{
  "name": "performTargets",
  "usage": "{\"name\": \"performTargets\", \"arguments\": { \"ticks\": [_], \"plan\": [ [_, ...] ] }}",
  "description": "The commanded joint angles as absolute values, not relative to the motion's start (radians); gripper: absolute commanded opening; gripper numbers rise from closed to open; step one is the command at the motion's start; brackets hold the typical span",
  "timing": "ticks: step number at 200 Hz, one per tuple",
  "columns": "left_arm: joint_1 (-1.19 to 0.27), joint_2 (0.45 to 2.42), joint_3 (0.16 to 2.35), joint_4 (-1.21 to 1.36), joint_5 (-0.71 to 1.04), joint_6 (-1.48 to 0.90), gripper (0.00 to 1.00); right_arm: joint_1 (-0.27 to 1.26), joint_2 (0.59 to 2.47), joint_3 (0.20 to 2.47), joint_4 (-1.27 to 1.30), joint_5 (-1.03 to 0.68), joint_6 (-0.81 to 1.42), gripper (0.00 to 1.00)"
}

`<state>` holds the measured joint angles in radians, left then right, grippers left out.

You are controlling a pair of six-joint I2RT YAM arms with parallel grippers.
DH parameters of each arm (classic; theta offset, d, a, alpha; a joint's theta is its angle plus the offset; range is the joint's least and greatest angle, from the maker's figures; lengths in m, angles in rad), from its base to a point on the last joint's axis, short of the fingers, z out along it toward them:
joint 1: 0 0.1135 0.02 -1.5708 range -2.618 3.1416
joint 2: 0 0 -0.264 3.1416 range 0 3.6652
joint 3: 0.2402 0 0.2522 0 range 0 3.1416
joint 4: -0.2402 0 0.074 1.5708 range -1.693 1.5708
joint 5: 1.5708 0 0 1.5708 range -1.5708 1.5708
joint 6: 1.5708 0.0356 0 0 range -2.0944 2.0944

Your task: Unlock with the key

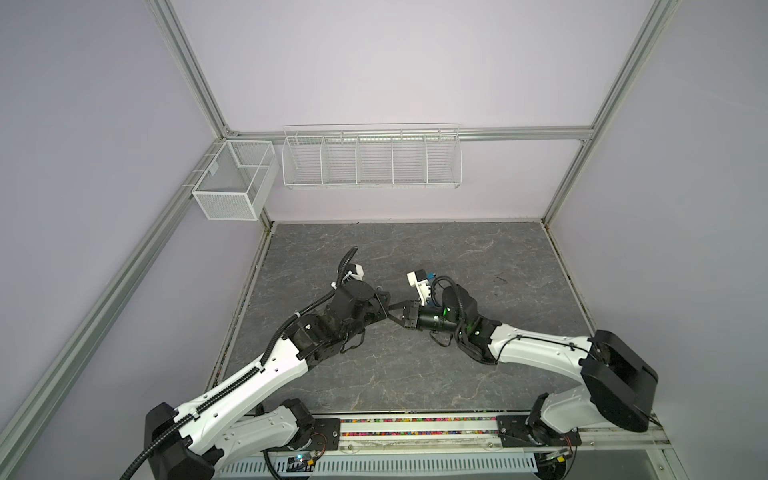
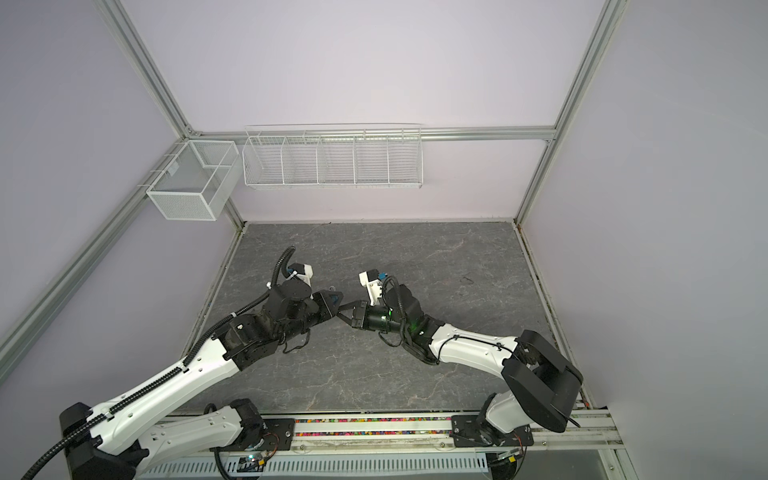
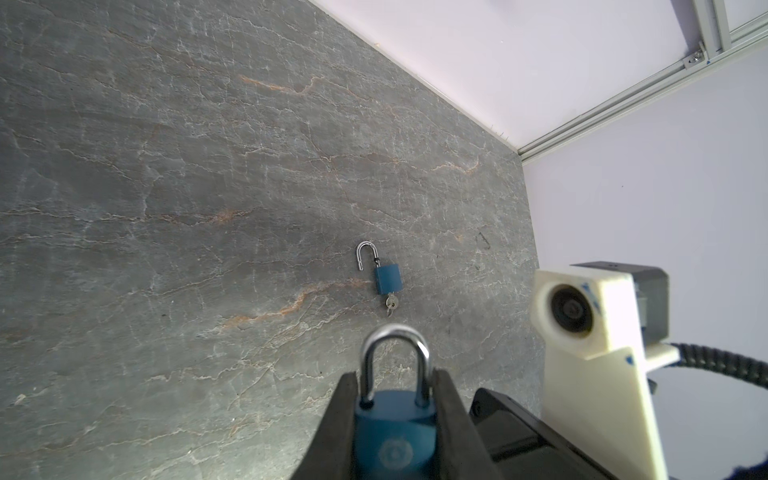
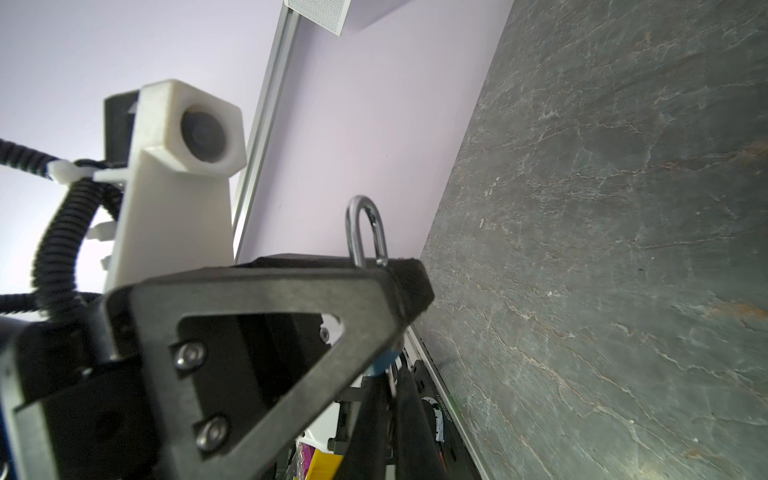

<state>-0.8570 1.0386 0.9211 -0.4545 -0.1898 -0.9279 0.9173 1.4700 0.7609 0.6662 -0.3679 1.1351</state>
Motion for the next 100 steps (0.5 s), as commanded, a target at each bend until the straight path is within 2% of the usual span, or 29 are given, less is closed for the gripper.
{"name": "performTargets", "arguments": {
  "ticks": [1, 100],
  "plan": [
    [-0.864, 1.055, 0.903, -0.454, -0.088, -0.929, 0.0, 0.937, 1.458, 0.776, 0.905, -0.457, 1.17, 0.06],
    [-0.863, 1.071, 0.992, -0.546, -0.206, -0.889, 0.0, 0.967, 1.383, 0.847, 0.39, -0.311, 0.883, 0.08]
  ]
}}
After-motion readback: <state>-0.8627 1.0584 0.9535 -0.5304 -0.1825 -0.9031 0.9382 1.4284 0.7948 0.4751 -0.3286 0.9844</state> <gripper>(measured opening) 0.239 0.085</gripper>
